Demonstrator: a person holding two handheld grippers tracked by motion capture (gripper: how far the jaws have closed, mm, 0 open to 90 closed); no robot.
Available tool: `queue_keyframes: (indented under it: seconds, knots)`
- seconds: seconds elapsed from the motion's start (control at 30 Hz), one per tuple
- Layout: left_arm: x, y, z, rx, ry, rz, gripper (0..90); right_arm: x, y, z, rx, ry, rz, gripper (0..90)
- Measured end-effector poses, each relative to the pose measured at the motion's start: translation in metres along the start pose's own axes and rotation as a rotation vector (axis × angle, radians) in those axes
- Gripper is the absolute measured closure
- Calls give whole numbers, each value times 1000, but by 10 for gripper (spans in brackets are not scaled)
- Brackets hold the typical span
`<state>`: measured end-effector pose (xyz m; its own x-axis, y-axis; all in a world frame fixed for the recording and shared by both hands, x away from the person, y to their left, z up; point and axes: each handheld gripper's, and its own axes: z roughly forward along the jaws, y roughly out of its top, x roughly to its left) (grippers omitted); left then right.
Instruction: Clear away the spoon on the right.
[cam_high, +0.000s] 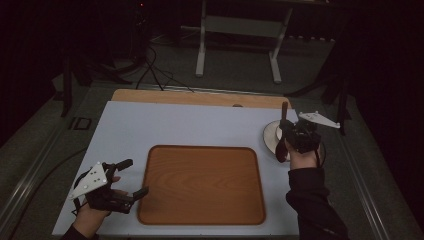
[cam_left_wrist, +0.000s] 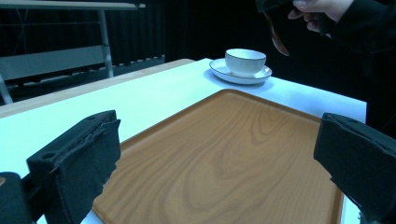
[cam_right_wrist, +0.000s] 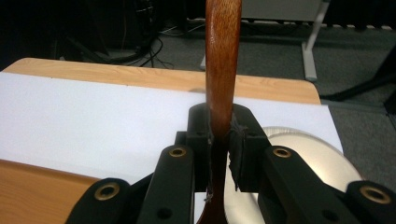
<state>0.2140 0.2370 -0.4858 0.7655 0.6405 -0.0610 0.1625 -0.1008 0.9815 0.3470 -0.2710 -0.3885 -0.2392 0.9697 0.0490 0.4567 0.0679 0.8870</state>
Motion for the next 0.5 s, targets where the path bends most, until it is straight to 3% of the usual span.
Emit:
queue_keyframes:
  seconds: [0.13, 0.5]
  knots:
    - [-1, 0, 0, 2, -4, 5, 16, 15, -8, -6, 16, -3, -29, 796]
    - [-1, 0, 0, 3, -6, 9, 16, 49, -37, -11, 74, 43, 8, 795]
